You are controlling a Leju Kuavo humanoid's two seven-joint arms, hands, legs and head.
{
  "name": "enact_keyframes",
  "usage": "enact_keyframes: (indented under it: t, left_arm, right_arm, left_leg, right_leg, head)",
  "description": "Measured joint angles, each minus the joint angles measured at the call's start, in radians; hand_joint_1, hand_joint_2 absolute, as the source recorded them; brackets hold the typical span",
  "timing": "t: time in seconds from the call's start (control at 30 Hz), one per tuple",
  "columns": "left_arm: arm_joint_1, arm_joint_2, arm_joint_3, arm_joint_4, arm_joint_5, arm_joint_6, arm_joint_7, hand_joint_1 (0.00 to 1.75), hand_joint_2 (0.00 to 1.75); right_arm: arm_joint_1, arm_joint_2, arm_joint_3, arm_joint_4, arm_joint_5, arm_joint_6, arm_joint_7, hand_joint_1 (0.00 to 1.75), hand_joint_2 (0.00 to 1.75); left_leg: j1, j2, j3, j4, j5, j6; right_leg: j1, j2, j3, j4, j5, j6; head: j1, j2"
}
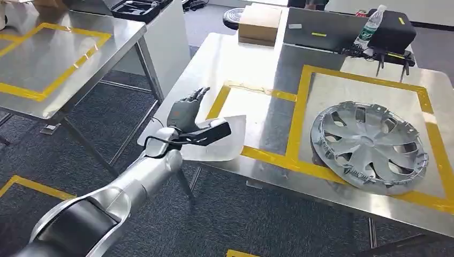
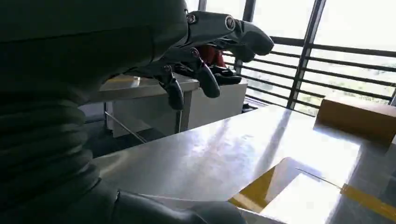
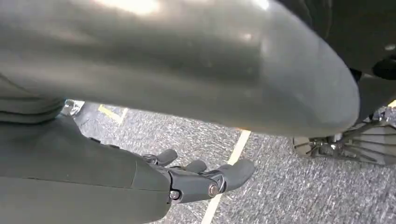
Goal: Take the parts from the cabinet and place them on the table.
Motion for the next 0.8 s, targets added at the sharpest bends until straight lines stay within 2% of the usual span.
enact_keyframes:
  t: [0.23, 0.6, 0.8]
  left_arm:
    - [0.0, 0.018, 0.01, 0.0, -0.012, 0.011, 0.008, 0.0, 0.0]
    - [0.0, 0.03, 0.023, 0.0, -0.028, 0.029, 0.002, 0.0, 0.0]
    - [-0.029, 0.029, 0.053, -0.034, -0.016, 0.105, -0.095, 0.0, 0.0]
  right_arm:
    - [-0.002, 0.001, 0.013, 0.0, 0.011, 0.006, -0.033, 0.0, 0.0]
    - [-0.002, 0.008, 0.022, 0.0, 0.019, 0.006, -0.033, 0.0, 0.0]
    - [-0.002, 0.017, 0.022, 0.0, 0.015, 0.006, -0.035, 0.0, 0.0]
  left_leg:
    - [0.0, 0.0, 0.0, 0.0, 0.0, 0.0]
    - [0.0, 0.0, 0.0, 0.0, 0.0, 0.0]
    - [0.0, 0.0, 0.002, 0.0, 0.001, 0.0]
  right_leg:
    - [0.0, 0.0, 0.0, 0.0, 0.0, 0.0]
    - [0.0, 0.0, 0.0, 0.0, 0.0, 0.0]
    - [0.0, 0.0, 0.0, 0.0, 0.0, 0.0]
  head:
    - [0.0, 0.0]
    - [0.0, 0.0]
    - [0.0, 0.0]
